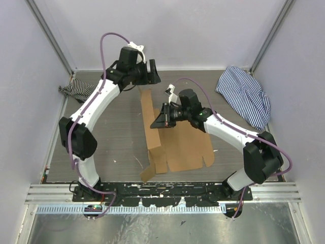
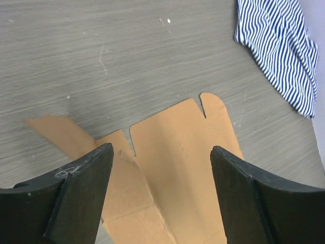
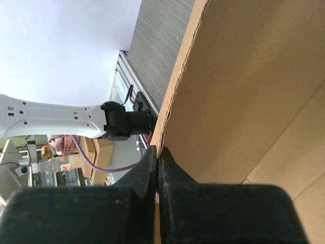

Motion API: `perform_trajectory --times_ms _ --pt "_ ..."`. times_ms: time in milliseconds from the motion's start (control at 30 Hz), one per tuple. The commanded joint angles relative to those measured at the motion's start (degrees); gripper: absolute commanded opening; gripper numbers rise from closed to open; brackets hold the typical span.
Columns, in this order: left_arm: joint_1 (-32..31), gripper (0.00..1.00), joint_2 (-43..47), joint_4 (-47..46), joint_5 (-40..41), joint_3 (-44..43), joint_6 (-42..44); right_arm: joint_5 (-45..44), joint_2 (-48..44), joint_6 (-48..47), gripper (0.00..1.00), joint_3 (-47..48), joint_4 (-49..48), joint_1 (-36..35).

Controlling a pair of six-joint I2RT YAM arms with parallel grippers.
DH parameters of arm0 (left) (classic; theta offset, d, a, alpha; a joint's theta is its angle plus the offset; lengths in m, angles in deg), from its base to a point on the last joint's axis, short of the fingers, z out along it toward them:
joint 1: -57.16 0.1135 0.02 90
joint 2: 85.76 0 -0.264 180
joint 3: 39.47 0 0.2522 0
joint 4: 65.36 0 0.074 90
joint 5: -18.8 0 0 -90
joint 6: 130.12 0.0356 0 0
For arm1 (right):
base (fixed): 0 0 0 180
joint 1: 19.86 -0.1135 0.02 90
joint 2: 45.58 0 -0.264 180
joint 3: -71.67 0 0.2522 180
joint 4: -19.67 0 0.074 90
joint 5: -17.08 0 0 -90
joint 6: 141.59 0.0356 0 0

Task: Fold the paper box

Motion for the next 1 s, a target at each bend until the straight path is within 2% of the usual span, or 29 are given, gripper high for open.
perform_trajectory --times_ms 0,67,200,333,433,500,667,733,800,833,933,967 --pt "0.2 0.83 -5.4 6.2 -8.6 -5.2 0.6 -0.3 0.3 -3.7 0.04 2.6 0.3 -0.2" --pt "0.2 0.83 -5.6 8.2 -9.2 -4.9 2.2 -0.5 0.2 -4.0 0.04 2.8 0.8 -0.2" --pt "0.2 0.84 -2.2 5.4 -10.0 0.3 3.3 -0.3 0.5 -4.5 0.04 3.2 1.1 -0.2" --pt "0.2 0.84 -2.7 8.5 -12.9 0.5 5.1 -0.2 0.8 -4.8 0.04 3.3 1.3 -0.1" --pt "0.2 0.79 -1.6 8.6 -16.1 2.6 5.9 -0.2 0.8 -5.0 0.04 3.2 1.5 0.1" --pt "0.2 0.71 -0.2 7.8 -17.3 4.3 6.1 -0.2 0.8 -4.9 0.04 3.0 1.5 0.4" --pt "0.2 0.44 0.6 10.1 -20.0 3.9 8.1 0.0 1.0 -5.0 0.05 3.3 1.5 0.7" --pt "0.2 0.29 0.4 11.3 -20.1 3.3 8.9 0.0 1.1 -4.9 0.05 3.5 1.5 0.8" --pt "0.2 0.06 0.3 11.7 -19.7 3.2 9.4 0.0 1.4 -4.9 0.05 3.7 1.5 0.9" --pt "0.2 0.01 0.1 11.8 -19.5 3.2 9.4 -0.1 1.5 -4.8 0.05 3.8 1.5 0.9" --pt "0.2 0.0 -0.2 12.2 -19.3 3.0 9.9 -0.6 1.8 -4.5 0.05 3.7 1.5 1.0" --pt "0.2 0.02 -0.2 12.3 -19.1 2.9 9.9 -0.8 2.0 -4.4 0.05 3.7 1.6 1.0"
